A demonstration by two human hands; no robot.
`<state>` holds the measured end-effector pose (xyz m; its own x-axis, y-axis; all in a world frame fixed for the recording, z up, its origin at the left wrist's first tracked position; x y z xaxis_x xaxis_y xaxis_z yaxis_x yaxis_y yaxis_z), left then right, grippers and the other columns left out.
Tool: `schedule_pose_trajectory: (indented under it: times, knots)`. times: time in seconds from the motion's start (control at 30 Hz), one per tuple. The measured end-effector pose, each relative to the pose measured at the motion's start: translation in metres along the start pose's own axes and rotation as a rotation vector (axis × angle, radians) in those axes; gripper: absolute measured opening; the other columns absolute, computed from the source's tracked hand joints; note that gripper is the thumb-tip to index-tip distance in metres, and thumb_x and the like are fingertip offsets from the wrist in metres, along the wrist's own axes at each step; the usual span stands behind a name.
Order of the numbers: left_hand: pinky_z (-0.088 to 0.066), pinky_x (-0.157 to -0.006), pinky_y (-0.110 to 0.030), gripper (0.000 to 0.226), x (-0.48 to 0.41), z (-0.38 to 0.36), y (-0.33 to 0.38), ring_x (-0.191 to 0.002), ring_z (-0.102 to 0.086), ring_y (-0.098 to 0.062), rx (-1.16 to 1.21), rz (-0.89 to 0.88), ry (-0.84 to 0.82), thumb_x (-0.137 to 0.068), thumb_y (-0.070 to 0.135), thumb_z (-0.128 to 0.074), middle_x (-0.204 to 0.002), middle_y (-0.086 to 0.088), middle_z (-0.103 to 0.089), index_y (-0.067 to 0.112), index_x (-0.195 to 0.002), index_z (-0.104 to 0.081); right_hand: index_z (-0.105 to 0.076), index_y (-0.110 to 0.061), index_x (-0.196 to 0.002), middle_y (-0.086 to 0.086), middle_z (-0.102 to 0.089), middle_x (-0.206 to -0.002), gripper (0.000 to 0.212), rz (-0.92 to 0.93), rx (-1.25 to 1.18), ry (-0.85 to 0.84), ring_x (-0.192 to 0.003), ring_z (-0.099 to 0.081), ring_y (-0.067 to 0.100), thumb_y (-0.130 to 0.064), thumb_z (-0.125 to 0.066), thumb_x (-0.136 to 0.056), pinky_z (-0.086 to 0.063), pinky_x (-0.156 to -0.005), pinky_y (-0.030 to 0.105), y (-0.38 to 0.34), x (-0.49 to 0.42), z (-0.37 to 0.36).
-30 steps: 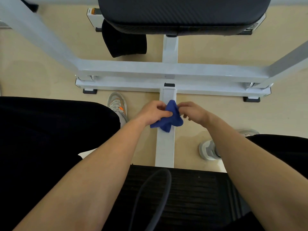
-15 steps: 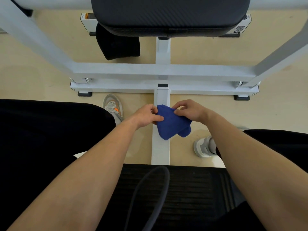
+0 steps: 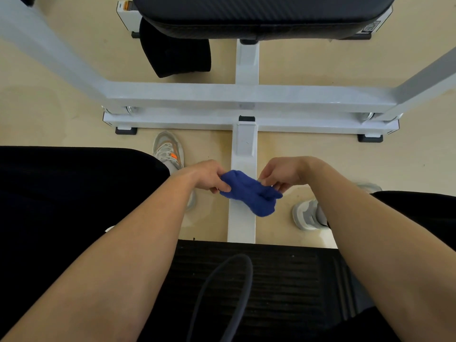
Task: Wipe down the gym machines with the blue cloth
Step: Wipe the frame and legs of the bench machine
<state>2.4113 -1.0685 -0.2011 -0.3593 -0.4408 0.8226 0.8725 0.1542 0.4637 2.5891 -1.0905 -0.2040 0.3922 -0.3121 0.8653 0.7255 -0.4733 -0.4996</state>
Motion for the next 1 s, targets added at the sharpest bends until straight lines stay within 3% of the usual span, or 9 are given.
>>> schedule_pose_trajectory:
  times: [0.07,0.17,0.27,0.37,0.5,0.6,0.83,0.9,1.0]
  knots:
    - [-0.050,-0.074,-0.029,0.012,-0.007,0.001,-0.005,-0.074,-0.060,-0.013,-0.035,0.026,-0.035,-0.086,0.029,-0.070,-0.086,-0.003,-0.068,0.020,-0.095,-0.070,-0.072,-0.008,-0.099,0.004,-0.076,-0.092,0.017,-0.068,0.035,-0.042,-0.085,-0.072,0.017,-0.010,-0.056,-0.095,-0.059,-0.079,0.031,0.006,-0.006,0.000]
    - [-0.049,-0.078,-0.031,0.010,-0.026,0.016,-0.014,-0.086,-0.060,-0.017,-0.063,0.087,0.182,-0.086,0.025,-0.066,-0.099,-0.002,-0.068,0.023,-0.096,-0.066,-0.067,-0.006,-0.083,0.005,-0.069,-0.083,0.021,-0.064,0.213,0.206,-0.077,-0.062,0.021,-0.010,-0.049,-0.093,-0.050,-0.068,0.028,0.009,-0.026,0.024]
    - [-0.051,-0.089,-0.038,0.042,-0.038,0.021,-0.023,-0.102,-0.062,-0.026,0.063,0.154,0.514,-0.087,0.027,-0.059,-0.114,-0.004,-0.067,0.021,-0.129,-0.054,-0.062,-0.009,-0.116,0.010,-0.062,-0.116,0.027,-0.060,0.199,0.615,-0.100,-0.058,0.029,-0.019,-0.046,-0.096,-0.048,-0.083,0.037,0.018,-0.038,0.043]
    - [-0.050,-0.090,-0.041,0.051,-0.049,-0.008,-0.027,-0.107,-0.061,-0.031,0.247,0.228,0.600,-0.094,0.038,-0.050,-0.120,-0.007,-0.063,0.013,-0.138,-0.041,-0.047,-0.010,-0.134,0.013,-0.049,-0.131,0.041,-0.087,0.090,0.877,-0.115,-0.051,0.035,-0.031,-0.050,-0.098,-0.043,-0.094,0.043,0.030,-0.043,0.030]
    - [-0.051,-0.085,-0.040,0.030,-0.070,-0.045,-0.013,-0.099,-0.062,-0.027,0.346,0.193,0.563,-0.100,0.034,-0.042,-0.112,-0.006,-0.064,0.013,-0.120,-0.050,-0.050,-0.008,-0.123,0.010,-0.063,-0.114,0.032,-0.022,-0.190,0.750,-0.091,-0.057,0.024,-0.032,-0.043,-0.103,-0.040,-0.075,0.032,0.036,-0.073,-0.013]
    - [-0.047,-0.078,-0.036,0.024,-0.083,-0.045,-0.012,-0.092,-0.061,-0.026,0.404,0.200,0.603,-0.102,0.027,-0.038,-0.103,-0.006,-0.062,0.010,-0.115,-0.050,-0.050,-0.013,-0.121,0.001,-0.064,-0.100,0.023,0.055,-0.370,0.801,-0.080,-0.058,0.014,-0.025,-0.039,-0.104,-0.038,-0.063,0.025,0.034,-0.079,-0.019]
    - [-0.041,-0.076,-0.032,0.017,-0.100,-0.011,-0.003,-0.085,-0.054,-0.017,0.448,0.125,0.603,-0.104,0.024,-0.037,-0.092,0.004,-0.054,0.016,-0.116,-0.046,-0.043,-0.017,-0.137,0.001,-0.064,-0.108,0.035,0.091,-0.295,0.849,-0.091,-0.062,0.021,-0.024,-0.035,-0.103,-0.046,-0.077,0.034,0.020,-0.093,0.017]
    - [-0.043,-0.078,-0.034,0.027,-0.096,-0.024,-0.005,-0.088,-0.057,-0.020,0.404,0.122,0.555,-0.103,0.026,-0.037,-0.096,0.001,-0.055,0.015,-0.127,-0.042,-0.046,-0.013,-0.131,0.008,-0.065,-0.104,0.031,0.024,-0.244,0.833,-0.087,-0.061,0.026,-0.025,-0.035,-0.104,-0.047,-0.076,0.038,0.028,-0.093,0.006]
    - [-0.041,-0.074,-0.034,0.021,-0.080,-0.059,-0.021,-0.088,-0.058,-0.022,0.388,0.148,0.509,-0.103,0.026,-0.036,-0.091,0.001,-0.056,0.014,-0.120,-0.044,-0.049,-0.009,-0.115,0.010,-0.063,-0.096,0.025,-0.069,-0.248,0.753,-0.081,-0.057,0.026,-0.029,-0.036,-0.105,-0.039,-0.070,0.035,0.046,-0.087,-0.031]
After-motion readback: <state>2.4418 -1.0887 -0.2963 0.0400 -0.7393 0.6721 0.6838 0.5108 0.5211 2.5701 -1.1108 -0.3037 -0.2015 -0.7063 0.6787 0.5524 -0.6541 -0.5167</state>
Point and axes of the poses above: each hand's wrist, its own x-axis away from the middle knuckle, its own z-axis out of the back of the hand, y = z × x, the point moved 8 cm from there along -x, towards the middle knuckle
